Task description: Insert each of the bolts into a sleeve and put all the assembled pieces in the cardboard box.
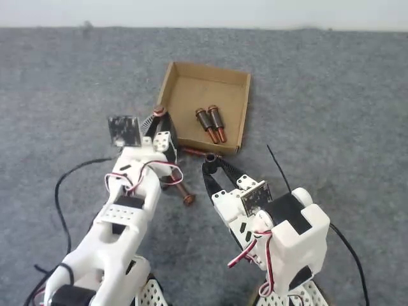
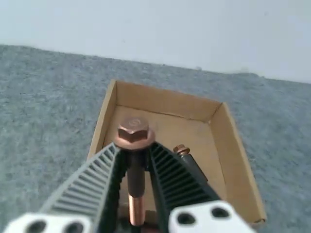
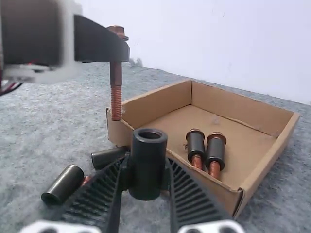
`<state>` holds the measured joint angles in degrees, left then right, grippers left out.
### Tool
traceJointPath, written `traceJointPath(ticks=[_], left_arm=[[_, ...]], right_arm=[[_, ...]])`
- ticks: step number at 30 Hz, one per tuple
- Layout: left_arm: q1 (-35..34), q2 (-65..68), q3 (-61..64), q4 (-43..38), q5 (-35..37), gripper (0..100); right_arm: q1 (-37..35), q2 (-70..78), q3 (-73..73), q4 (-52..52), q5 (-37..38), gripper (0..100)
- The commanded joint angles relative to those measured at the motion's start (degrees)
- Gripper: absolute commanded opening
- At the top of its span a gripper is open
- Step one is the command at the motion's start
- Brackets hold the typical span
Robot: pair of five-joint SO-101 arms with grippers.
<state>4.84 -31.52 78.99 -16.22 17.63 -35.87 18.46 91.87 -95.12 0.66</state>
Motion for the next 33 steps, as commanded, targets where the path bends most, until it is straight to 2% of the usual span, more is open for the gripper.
traceJointPath(ticks=[1, 5, 11, 17, 19, 23, 33], left_arm=[[0.53, -2.99, -6.37, 3.43, -1.05, 1], [1.93, -7.65, -7.69, 6.77, -1.05, 1], [7.3, -21.63, -7.69, 20.48, -1.05, 1], [9.76, -30.07, -7.69, 29.19, -0.97, 1], [11.25, -31.38, -7.6, 31.47, 1.14, 1], [13.8, -33.41, -7.52, 34.11, 5.71, 1], [13.63, -36.75, -5.05, 37.98, 5.63, 1]], right_arm=[[-0.57, -2.51, 1.23, 0.13, -0.53, 0.6], [-0.57, -2.51, 1.23, 0.13, -0.53, 0.6], [-0.57, -2.51, 1.23, 0.13, -0.53, 0.6], [-0.66, -2.51, 1.23, 0.13, -0.53, 0.6], [-0.66, -2.51, 1.23, 0.13, -0.53, 0.6], [-1.1, -2.51, 1.32, 0.13, -0.53, 0.6], [-3.3, -2.51, 1.32, 0.22, -0.53, 0.6]])
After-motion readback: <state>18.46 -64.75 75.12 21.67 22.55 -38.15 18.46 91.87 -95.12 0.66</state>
